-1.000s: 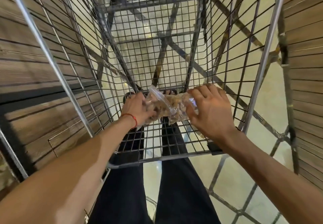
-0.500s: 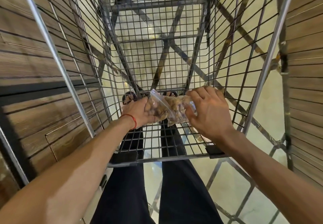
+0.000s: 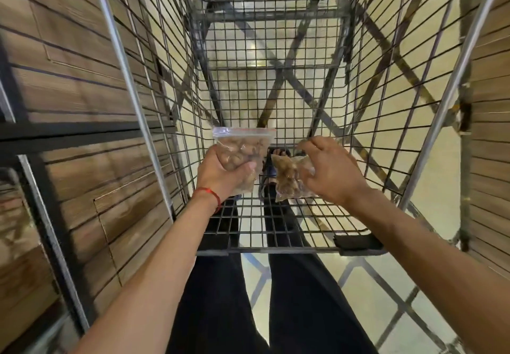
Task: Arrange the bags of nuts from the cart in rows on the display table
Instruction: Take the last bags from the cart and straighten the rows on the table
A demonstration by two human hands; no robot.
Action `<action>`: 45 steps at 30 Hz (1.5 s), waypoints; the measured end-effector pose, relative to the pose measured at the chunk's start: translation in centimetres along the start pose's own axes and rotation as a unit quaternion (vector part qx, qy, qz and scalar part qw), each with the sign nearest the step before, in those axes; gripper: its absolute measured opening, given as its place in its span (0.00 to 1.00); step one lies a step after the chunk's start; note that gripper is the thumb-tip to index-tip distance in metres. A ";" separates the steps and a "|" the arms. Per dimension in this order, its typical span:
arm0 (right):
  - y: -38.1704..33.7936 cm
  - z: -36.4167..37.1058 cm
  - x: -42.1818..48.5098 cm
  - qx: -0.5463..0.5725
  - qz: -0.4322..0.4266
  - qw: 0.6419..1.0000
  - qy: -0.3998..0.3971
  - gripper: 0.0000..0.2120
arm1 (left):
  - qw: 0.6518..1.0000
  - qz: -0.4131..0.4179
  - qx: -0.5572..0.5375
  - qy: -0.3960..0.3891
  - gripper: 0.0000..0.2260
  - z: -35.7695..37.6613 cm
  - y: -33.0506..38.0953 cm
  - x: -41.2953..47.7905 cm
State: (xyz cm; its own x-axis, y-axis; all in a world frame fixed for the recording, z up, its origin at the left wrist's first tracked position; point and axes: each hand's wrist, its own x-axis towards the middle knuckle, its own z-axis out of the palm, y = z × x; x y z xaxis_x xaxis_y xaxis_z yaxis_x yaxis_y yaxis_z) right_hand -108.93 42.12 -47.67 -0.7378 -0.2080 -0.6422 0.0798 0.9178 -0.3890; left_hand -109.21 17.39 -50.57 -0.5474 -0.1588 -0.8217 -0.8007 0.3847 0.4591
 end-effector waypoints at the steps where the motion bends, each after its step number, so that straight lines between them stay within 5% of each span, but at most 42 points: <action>1: 0.2 0.3 0.7 0.016 0.007 0.999 -0.027 0.25 | 0.999 -0.020 -0.043 -0.013 0.27 -0.1 0.0 -0.3; 4: 1.3 1.9 2.5 -0.003 0.023 0.994 -0.111 0.32 | 0.998 -0.024 -0.057 -0.008 0.17 0.0 -0.5 -1.0; 9: 3.2 5.0 3.5 -0.048 0.036 0.984 -0.170 0.47 | 0.996 -0.048 -0.069 0.002 0.18 0.4 -1.6 -1.3; 14: 3.9 5.4 4.0 -0.006 0.057 0.988 -0.144 0.34 | 0.996 -0.050 -0.068 0.014 0.17 0.7 -1.9 -1.6; 18: 3.3 4.0 5.3 -0.058 0.093 0.974 -0.197 0.40 | 0.993 -0.073 -0.094 0.008 0.15 0.2 -1.3 -1.9; 21: 3.2 3.7 5.6 -0.093 0.099 0.964 -0.229 0.33 | 0.990 -0.085 -0.110 0.013 0.16 -0.1 -1.0 -2.0; 24: 3.5 4.1 5.2 -0.092 0.073 0.971 -0.207 0.24 | 0.991 -0.080 -0.111 0.003 0.14 -0.2 -0.8 -2.0; 34: 3.3 3.9 4.4 -0.024 0.074 0.981 -0.177 0.21 | 0.992 -0.053 -0.117 0.001 0.13 -0.7 -0.6 -2.7; 41: 3.1 1.9 2.4 0.175 0.100 0.973 -0.114 0.38 | 0.992 -0.018 -0.123 -0.003 0.10 -1.5 0.4 -4.8; 45: 1.9 -1.3 -0.3 0.435 0.137 0.887 -0.075 0.27 | 0.990 0.002 -0.144 0.000 0.15 -2.2 1.4 -7.1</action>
State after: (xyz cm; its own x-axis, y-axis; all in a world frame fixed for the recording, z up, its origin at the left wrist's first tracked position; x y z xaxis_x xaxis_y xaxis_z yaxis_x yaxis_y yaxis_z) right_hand -109.39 44.32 -47.36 -0.5189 -0.1195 -0.8465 0.7776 0.3452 -0.5254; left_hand -106.98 17.07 -43.30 -0.5502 -0.1576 -0.8201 -0.8350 0.1108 0.5389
